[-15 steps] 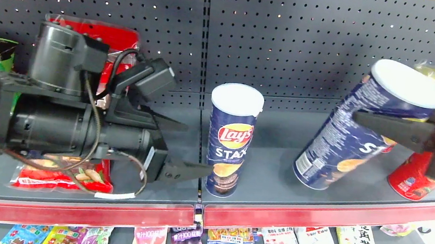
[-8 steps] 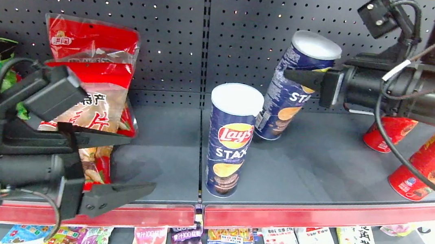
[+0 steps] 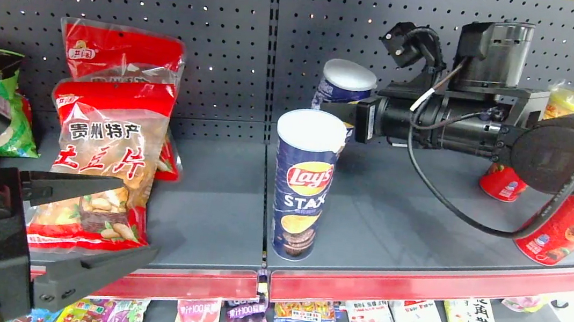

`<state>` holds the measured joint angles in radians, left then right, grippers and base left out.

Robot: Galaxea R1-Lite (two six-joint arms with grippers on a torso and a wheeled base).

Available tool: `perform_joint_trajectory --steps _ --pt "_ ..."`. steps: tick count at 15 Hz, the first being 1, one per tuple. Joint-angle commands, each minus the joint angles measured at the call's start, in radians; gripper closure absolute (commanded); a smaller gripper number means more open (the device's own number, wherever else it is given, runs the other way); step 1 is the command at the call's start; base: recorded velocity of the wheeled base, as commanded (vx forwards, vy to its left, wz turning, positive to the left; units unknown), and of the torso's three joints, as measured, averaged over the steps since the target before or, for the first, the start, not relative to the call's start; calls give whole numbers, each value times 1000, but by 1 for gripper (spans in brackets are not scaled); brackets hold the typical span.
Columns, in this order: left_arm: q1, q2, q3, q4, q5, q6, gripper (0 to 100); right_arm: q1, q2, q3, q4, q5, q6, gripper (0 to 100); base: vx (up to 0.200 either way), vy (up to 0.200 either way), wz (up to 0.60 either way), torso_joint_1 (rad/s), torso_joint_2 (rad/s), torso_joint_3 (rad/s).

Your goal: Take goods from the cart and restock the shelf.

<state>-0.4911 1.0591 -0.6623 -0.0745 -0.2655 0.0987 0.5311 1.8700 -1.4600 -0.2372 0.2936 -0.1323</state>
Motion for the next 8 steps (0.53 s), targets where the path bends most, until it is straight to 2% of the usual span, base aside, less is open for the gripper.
perform_joint_trajectory --steps 1,3,5,6,8 --pt "0 -7 7 -1 0 -1 0 13 34 -29 -1 -2 0 100 0 0 0 0 0 0" --pt "0 -13 13 -1 0 -1 0 17 63 -72 1 -5 2 100 0 0 0 0 0 0" --pt "0 -13 13 -1 0 -1 0 24 64 -60 3 -7 5 100 0 0 0 0 0 0" --pt "0 -13 12 -1 0 -1 0 30 61 -53 3 -7 8 0 0 0 0 0 0 0" --pt "0 -10 12 -1 2 -1 0 38 60 -53 3 -16 14 0 0 0 0 0 0 0"
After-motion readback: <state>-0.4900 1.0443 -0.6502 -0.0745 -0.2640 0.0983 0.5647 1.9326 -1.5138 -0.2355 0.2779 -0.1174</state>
